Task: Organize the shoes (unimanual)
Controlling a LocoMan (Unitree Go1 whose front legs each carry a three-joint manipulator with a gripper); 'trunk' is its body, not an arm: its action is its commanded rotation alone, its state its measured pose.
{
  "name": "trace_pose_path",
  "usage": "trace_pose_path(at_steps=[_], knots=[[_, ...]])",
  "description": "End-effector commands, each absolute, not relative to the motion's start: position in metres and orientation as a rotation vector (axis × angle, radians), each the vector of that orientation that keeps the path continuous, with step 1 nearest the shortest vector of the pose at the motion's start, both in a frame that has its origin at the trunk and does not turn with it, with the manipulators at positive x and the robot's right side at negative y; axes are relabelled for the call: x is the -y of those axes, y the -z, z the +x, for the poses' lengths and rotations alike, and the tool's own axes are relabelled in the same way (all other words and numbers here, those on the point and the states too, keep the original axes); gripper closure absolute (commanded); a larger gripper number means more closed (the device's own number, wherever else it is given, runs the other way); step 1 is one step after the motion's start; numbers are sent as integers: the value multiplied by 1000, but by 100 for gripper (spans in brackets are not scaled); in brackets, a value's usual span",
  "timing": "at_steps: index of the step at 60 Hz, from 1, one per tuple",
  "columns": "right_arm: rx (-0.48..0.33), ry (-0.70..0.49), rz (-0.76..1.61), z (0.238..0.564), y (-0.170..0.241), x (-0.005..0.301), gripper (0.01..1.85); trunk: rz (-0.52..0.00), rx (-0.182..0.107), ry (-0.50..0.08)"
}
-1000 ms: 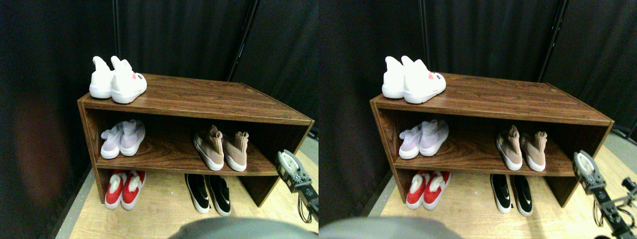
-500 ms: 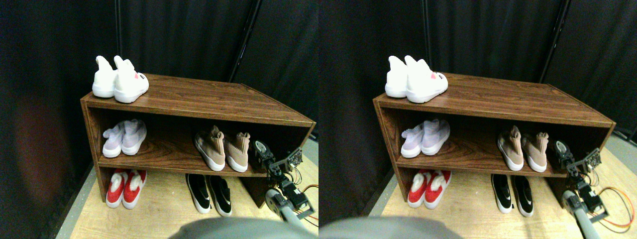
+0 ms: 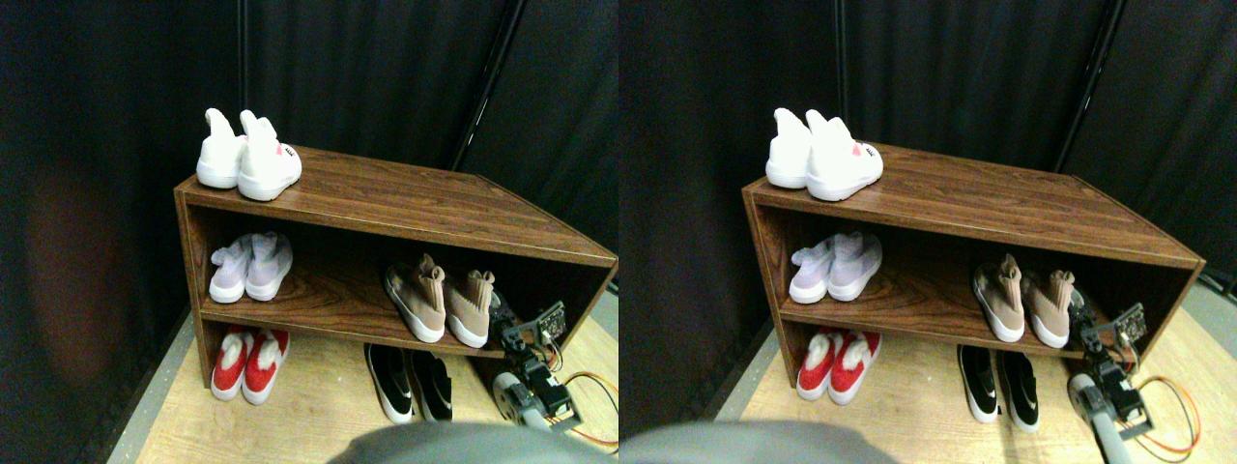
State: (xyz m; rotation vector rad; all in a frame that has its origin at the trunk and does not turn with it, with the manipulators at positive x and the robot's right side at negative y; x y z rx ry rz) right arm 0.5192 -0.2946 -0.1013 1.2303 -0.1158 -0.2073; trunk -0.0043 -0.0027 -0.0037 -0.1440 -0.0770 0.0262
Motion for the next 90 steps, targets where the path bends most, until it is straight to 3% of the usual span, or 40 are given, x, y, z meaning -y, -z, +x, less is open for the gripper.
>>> trace_pose_path(at_steps=[1, 29, 45, 50, 68, 85, 90], knots=[[104, 198, 1253, 515, 102, 285, 180, -165, 51, -50], [87, 189, 1259, 509, 102, 265, 180, -177, 48, -57], [133, 205, 1252, 512, 98, 287, 180, -166, 53, -47], [119, 165, 1225, 510, 97, 289, 180, -157, 56, -32], [156, 193, 1185, 504, 91, 293, 180, -142, 64, -5], [161, 52, 1160, 487, 56, 309, 180, -127, 73, 28], [213, 20, 1083, 472, 44, 309, 180, -124, 76, 41]])
